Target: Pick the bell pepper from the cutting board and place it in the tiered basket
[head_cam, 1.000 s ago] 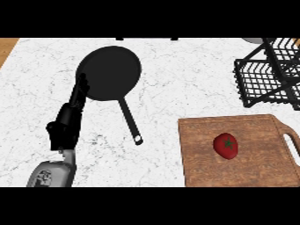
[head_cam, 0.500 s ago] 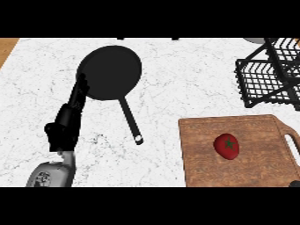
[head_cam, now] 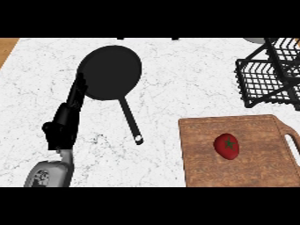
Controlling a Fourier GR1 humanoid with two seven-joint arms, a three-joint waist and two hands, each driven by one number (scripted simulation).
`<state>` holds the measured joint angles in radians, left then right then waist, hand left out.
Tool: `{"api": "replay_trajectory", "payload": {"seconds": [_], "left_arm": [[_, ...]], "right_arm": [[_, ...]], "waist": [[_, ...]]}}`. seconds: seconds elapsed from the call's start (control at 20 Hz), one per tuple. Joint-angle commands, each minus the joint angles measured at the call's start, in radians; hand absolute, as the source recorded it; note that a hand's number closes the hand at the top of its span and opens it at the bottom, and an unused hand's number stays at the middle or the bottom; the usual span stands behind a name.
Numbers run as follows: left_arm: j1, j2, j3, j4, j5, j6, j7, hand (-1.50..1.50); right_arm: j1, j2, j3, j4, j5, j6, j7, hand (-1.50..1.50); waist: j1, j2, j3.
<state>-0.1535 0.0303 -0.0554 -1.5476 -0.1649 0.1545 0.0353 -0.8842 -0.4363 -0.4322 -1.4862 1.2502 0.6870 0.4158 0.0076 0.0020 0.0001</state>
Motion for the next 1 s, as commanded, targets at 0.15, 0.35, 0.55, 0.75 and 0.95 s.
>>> {"api": "replay_trajectory", "payload": {"seconds": [0.15,0.35,0.55,0.75,0.95], "left_arm": [[0.027,-0.030,-0.057,-0.009,-0.039,0.056,0.009,0.00],[0.039,-0.004,-0.031,-0.057,0.000,-0.007,0.026,0.00],[0.031,-0.017,-0.031,-0.033,-0.019,0.017,0.026,0.00],[0.015,-0.002,-0.013,-0.028,0.011,-0.010,0.031,0.00],[0.060,0.017,-0.018,-0.096,0.013,-0.025,0.046,0.00]], "right_arm": [[-0.036,0.007,-0.109,0.199,-0.044,-0.137,0.061,1.50],[0.007,0.025,-0.172,0.269,-0.127,-0.241,0.008,-1.50],[-0.001,0.019,-0.239,0.281,-0.221,-0.267,-0.011,-1.50],[-0.098,-0.039,-0.343,0.305,-0.285,-0.360,0.008,-1.50],[-0.046,-0.076,-0.408,0.245,-0.312,-0.387,0.079,-1.50]], "waist": [[0.003,0.001,0.000],[0.005,0.000,0.000],[-0.001,-0.001,0.000],[0.006,0.000,0.001],[-0.001,-0.006,0.000]]}}
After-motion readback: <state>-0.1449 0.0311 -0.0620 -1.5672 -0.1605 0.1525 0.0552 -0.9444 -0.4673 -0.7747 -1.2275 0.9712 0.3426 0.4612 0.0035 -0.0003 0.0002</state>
